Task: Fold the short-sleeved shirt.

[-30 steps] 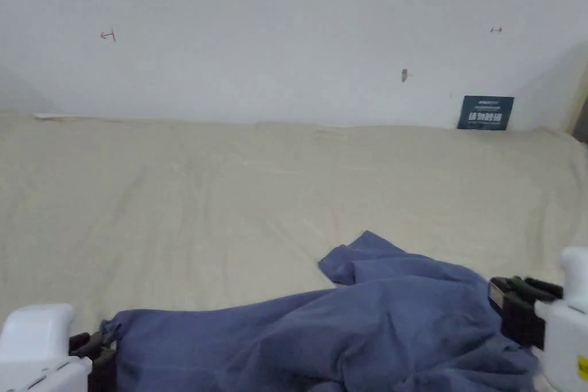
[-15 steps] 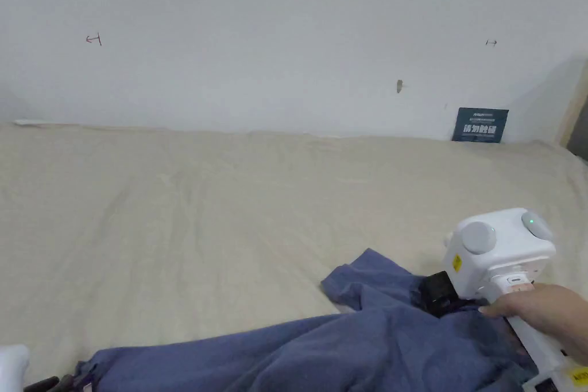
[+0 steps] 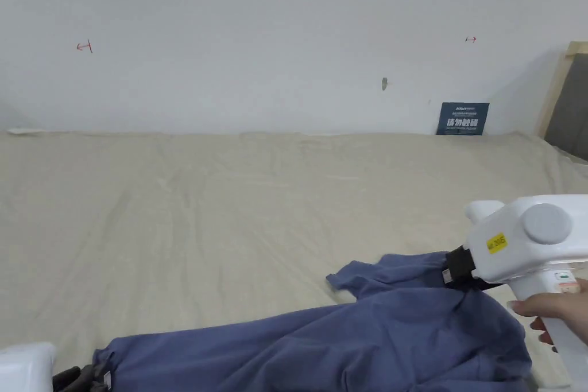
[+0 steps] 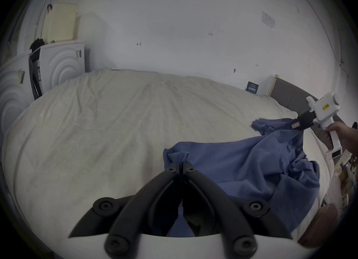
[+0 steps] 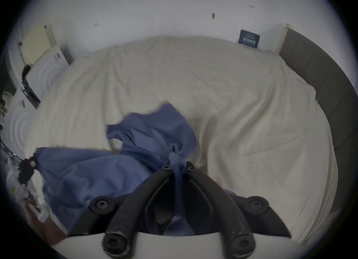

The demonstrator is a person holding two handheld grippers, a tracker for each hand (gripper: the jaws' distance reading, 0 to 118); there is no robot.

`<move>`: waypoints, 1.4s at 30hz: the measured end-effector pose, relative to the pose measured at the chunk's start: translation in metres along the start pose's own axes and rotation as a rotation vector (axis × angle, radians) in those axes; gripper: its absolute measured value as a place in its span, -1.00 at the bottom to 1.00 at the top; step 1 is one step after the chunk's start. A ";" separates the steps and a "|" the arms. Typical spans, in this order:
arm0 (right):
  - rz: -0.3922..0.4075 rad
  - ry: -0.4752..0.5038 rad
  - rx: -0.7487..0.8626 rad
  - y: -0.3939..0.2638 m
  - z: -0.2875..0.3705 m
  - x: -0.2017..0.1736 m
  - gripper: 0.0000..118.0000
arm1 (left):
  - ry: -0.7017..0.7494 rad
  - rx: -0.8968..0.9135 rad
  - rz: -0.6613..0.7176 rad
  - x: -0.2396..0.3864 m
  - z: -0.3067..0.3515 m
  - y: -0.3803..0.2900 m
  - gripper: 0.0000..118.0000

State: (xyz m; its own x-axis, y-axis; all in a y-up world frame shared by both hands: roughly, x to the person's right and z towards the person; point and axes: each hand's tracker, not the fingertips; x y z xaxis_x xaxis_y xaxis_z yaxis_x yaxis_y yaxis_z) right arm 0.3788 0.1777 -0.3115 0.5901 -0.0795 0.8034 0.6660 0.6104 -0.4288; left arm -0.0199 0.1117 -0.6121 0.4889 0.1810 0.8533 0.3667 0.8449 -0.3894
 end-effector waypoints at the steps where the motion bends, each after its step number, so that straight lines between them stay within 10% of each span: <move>1: 0.000 0.023 0.025 -0.005 0.023 0.002 -0.92 | -0.016 0.019 0.005 0.002 0.011 0.000 -0.99; 20: 0.030 0.117 0.567 0.015 0.320 0.023 -0.92 | -0.050 0.275 -0.059 0.047 0.167 0.197 -0.99; 42: 0.025 -0.002 0.775 0.212 0.337 -0.005 -0.92 | 0.096 0.465 -0.137 0.084 0.094 0.390 -0.99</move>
State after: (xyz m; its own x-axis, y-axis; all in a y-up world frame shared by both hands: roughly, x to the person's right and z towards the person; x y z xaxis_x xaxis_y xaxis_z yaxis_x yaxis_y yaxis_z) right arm 0.3629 0.5733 -0.2672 0.5997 -0.0575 0.7981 0.1429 0.9891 -0.0361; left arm 0.0896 0.5039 -0.6593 0.5395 0.0234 0.8417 0.0518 0.9968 -0.0609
